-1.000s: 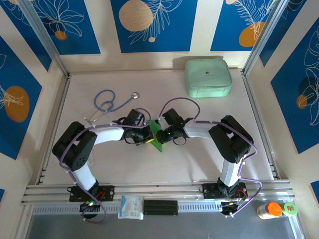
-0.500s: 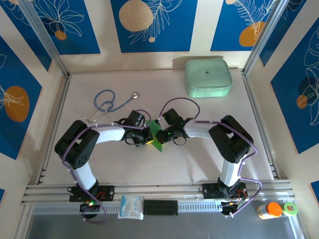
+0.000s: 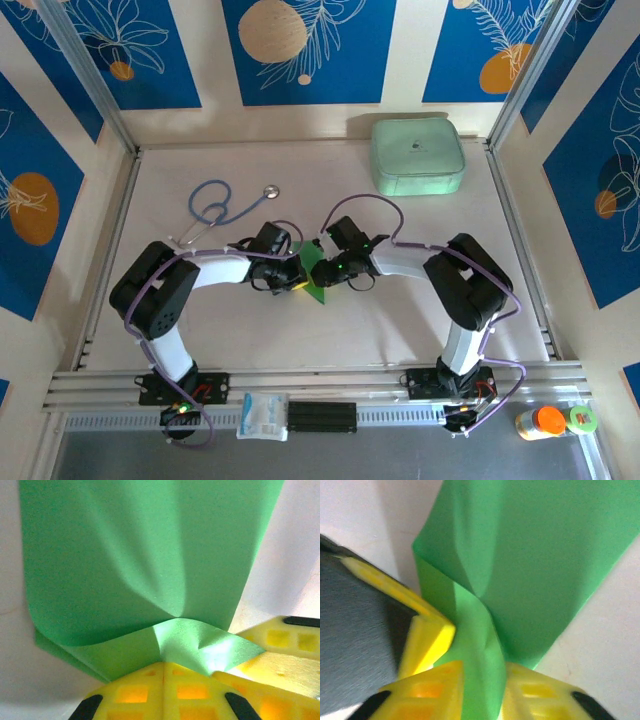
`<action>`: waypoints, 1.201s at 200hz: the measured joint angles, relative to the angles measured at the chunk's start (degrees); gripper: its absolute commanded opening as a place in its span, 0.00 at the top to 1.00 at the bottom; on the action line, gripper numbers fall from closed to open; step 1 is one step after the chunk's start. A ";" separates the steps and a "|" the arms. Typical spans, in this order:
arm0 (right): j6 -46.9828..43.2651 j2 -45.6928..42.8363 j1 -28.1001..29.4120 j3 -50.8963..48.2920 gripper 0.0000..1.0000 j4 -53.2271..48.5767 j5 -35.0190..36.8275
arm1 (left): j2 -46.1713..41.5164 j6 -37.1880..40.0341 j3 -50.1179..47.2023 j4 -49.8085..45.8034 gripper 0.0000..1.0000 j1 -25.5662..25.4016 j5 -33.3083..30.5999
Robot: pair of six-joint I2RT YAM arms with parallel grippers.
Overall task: Fold a paper plane with a square sheet of paper (pick it up from the middle)
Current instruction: Third fold the triangle at the center of the table.
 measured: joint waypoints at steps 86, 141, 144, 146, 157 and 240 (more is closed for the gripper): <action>10.91 -7.74 -3.19 0.17 0.81 -4.09 -6.27 | -0.04 -0.17 -0.46 0.92 1.00 -0.09 -0.22; 11.39 -3.02 -1.07 0.04 0.87 -4.31 -11.82 | -0.50 -1.51 -1.62 2.99 0.99 -0.13 -0.42; 11.39 -2.71 -1.01 0.04 0.88 -4.33 -11.98 | -0.52 -1.60 -1.62 2.99 0.98 -0.13 -0.44; 11.41 -2.49 -0.94 0.04 0.88 -4.33 -12.04 | -0.55 -1.62 -1.62 2.99 0.98 -0.13 -0.46; 11.37 -1.40 -0.68 0.04 0.89 -4.35 -12.39 | -0.63 -1.64 -1.66 3.02 0.98 -0.15 -0.57; 10.51 1.99 0.42 0.09 0.90 -5.40 -12.55 | -1.31 -2.05 -1.90 2.95 0.97 -0.15 -1.53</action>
